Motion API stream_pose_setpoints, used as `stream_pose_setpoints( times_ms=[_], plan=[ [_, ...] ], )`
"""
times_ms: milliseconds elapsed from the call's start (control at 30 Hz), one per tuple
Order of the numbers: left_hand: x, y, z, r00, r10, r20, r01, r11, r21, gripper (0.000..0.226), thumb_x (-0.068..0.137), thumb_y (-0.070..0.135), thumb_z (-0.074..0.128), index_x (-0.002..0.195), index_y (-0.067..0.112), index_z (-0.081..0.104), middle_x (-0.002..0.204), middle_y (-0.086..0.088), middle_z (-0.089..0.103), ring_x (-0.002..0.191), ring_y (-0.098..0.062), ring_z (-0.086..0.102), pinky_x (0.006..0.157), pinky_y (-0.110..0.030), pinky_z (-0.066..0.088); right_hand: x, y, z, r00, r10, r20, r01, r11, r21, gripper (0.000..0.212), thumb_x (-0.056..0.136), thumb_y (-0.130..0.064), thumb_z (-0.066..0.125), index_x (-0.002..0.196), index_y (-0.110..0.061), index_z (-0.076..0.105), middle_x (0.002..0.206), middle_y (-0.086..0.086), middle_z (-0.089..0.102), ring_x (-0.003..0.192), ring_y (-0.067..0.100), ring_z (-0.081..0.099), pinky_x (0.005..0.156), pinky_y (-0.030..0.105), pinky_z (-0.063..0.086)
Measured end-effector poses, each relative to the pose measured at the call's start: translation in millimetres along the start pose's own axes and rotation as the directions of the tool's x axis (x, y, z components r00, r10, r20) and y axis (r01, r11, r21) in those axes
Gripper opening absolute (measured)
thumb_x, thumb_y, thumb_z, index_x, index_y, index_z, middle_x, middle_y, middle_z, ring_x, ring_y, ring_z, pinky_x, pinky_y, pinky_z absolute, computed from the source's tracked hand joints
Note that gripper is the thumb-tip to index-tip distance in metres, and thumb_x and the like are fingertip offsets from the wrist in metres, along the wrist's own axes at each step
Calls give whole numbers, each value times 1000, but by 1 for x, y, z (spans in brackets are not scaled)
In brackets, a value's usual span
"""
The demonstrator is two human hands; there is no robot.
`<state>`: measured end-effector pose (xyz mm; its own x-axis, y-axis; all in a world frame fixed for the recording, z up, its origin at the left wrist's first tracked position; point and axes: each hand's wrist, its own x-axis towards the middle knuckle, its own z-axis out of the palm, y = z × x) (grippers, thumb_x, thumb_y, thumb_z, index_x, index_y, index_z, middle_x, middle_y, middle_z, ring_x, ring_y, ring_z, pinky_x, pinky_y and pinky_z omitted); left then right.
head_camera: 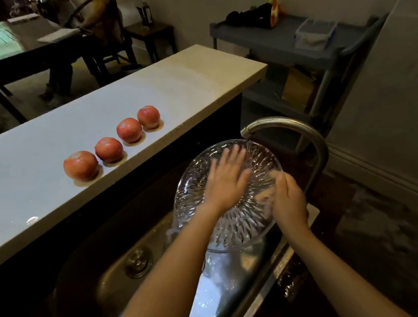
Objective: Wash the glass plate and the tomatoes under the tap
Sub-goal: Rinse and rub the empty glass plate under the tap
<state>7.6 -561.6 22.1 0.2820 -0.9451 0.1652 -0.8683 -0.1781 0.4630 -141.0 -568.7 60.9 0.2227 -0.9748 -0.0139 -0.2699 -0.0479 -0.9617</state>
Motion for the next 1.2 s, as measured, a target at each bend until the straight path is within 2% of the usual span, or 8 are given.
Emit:
stream_pose_setpoints(
  times_ms=[200, 300, 400, 467, 633, 733, 933, 1200],
  plan=[
    [-26, -67, -10, 886, -463, -33, 455, 879, -139, 59, 97, 47, 29, 149, 27, 9, 158, -1, 14, 143, -21, 19, 114, -46, 18, 20, 1, -16, 999, 4, -36, -5, 1000, -14, 34, 100, -31, 30, 112, -17, 59, 74, -5, 64, 64, 7, 60, 54, 20, 42],
    [-43, -71, -22, 725, -632, 272, 566, 323, -758, 44, 98, 32, 41, 137, 13, 38, 128, -16, 58, 104, -25, 64, 80, -33, 52, 29, 5, -13, 996, 19, 89, -25, 998, 61, 30, 100, -28, 31, 109, -18, 58, 59, -1, 67, 38, 2, 52, 42, 13, 43],
    [-63, -80, -39, 713, -489, 503, 409, -293, -864, 23, 98, 18, 41, 116, 8, 50, 107, -21, 67, 82, -27, 72, 61, -37, 60, 40, 11, -5, 983, 22, 182, -21, 1000, -5, 30, 100, -26, 33, 111, -13, 58, 54, -4, 66, 35, 5, 50, 37, 13, 42],
    [-74, -87, -43, 718, -452, 529, 348, -426, -835, 22, 96, 19, 43, 113, 9, 53, 113, -24, 62, 86, -31, 71, 64, -40, 61, 50, 11, 3, 981, -24, 194, 61, 980, -188, 33, 100, -23, 35, 127, -12, 51, 83, 2, 70, 55, 8, 57, 46, 13, 43],
    [-83, -84, -42, 720, -531, 447, 307, -334, -891, 34, 100, 29, 32, 126, 15, 49, 107, -11, 66, 85, -25, 69, 62, -39, 59, 65, 22, 35, 848, -118, 517, 489, 553, -675, 64, 98, -38, 37, 150, -21, 4, 159, 9, 2, 145, 29, 10, 115, 40, 19],
    [-81, -72, -35, 703, -607, 371, 244, -283, -927, 36, 100, 36, 30, 128, 23, 48, 109, -4, 67, 94, -22, 66, 69, -38, 54, 54, 29, 60, 751, -128, 648, 637, 402, -658, 67, 96, -53, 21, 149, -21, -7, 157, 4, -17, 144, 23, -19, 115, 40, -14],
    [-80, -64, -33, 665, -684, 300, 47, -363, -931, 37, 99, 39, 29, 128, 24, 47, 122, -9, 61, 97, -23, 64, 70, -39, 58, 3, 41, 96, 410, -284, 867, 902, 266, -340, 56, 92, -60, 2, 142, -39, -14, 155, -11, -16, 143, 14, -21, 116, 41, -14],
    [-84, -75, -32, 636, -741, 216, -16, -293, -956, 29, 100, 37, 29, 110, 27, 54, 104, -4, 67, 92, -18, 67, 65, -33, 59, 63, 38, 82, 713, -241, 658, 699, 307, -645, 65, 95, -54, 13, 145, -24, -14, 156, 0, -19, 143, 17, -19, 114, 37, -14]
  ],
)
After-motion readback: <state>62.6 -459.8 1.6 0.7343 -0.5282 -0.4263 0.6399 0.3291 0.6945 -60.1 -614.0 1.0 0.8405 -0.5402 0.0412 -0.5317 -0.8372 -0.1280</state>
